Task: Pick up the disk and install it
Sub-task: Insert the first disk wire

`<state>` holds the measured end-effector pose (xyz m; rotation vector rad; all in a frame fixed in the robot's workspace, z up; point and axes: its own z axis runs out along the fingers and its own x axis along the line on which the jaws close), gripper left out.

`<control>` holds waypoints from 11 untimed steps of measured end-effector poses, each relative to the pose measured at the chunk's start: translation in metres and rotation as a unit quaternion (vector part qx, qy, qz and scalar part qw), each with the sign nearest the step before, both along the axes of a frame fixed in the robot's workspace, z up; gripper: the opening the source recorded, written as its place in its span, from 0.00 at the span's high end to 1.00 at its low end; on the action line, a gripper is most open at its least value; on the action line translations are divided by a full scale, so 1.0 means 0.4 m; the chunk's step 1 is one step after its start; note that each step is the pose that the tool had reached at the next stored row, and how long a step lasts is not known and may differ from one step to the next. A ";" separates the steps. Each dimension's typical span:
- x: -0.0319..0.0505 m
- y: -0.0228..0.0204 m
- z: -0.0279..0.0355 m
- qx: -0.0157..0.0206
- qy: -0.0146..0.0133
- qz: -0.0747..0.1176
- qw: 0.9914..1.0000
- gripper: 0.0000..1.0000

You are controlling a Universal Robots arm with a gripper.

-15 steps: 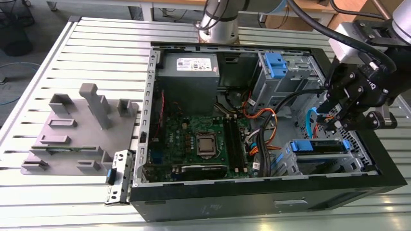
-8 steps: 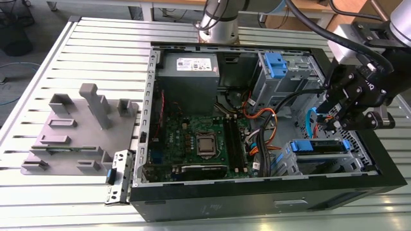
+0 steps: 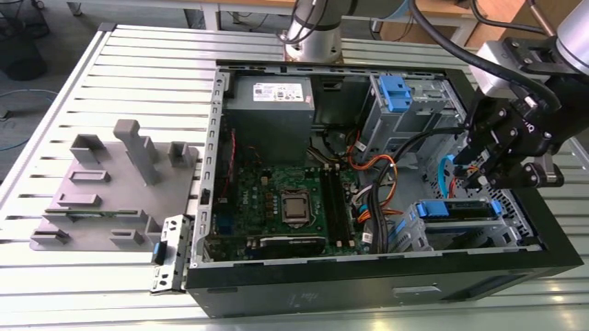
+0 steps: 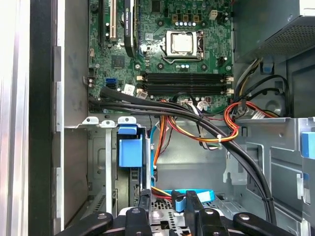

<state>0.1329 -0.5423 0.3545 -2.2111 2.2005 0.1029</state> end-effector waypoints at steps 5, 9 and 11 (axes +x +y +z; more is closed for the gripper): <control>0.000 0.000 -0.001 0.000 0.000 0.000 1.000 0.58; 0.000 0.000 -0.001 0.000 0.000 0.000 1.000 0.59; 0.000 0.000 -0.001 0.000 0.000 0.000 1.000 0.66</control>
